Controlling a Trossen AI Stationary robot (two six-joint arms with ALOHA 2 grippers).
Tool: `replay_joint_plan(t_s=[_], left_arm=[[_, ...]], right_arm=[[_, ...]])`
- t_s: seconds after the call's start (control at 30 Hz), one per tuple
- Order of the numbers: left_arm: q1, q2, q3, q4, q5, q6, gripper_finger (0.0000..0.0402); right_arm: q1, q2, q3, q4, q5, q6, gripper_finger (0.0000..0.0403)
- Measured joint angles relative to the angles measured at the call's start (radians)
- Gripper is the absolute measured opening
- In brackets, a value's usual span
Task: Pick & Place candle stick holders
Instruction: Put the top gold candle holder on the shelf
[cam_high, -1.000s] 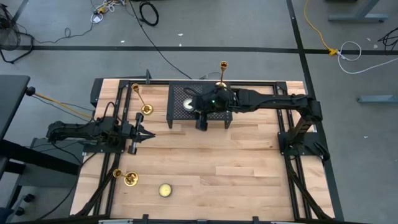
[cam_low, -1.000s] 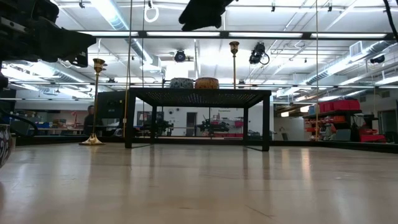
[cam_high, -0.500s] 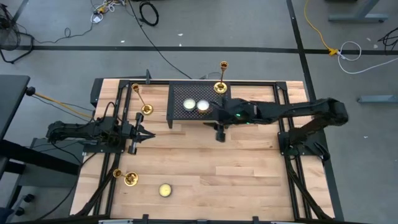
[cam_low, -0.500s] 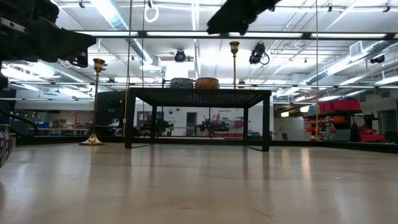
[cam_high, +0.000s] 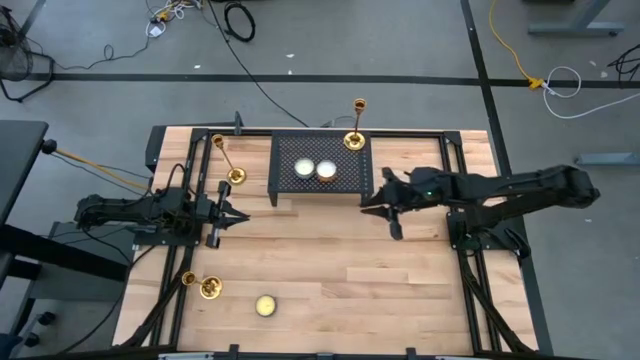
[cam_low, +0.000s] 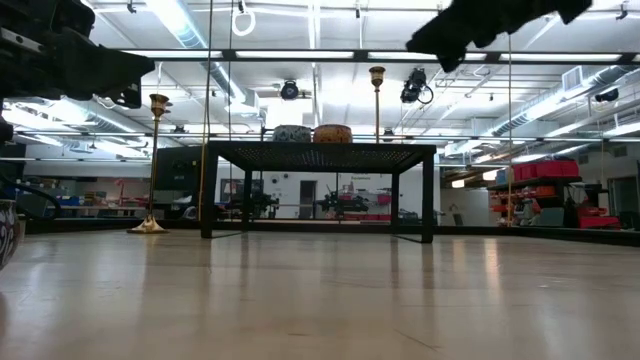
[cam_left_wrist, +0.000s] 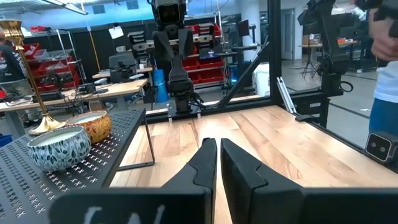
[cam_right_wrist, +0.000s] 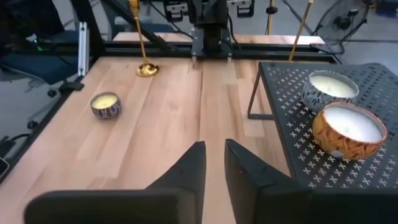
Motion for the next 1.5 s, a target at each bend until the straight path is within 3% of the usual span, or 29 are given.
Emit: replay_joint_plan(t_s=[0.43, 0.97, 1.5], left_arm=[[0.0, 0.0, 0.0, -0.001, 0.0, 0.0, 0.0025], [0.0, 0.0, 0.0, -0.001, 0.0, 0.0, 0.0025], [0.0, 0.0, 0.0, -0.001, 0.0, 0.0, 0.0025]], right_arm=[[-0.016, -0.235, -0.274, 0.194, 0.002, -0.089, 0.0004], [-0.037, -0.481, -0.638, 0.286, 0.032, -0.091, 0.0002], [-0.046, -0.782, -0.73, 0.219, 0.026, -0.092, 0.0002]])
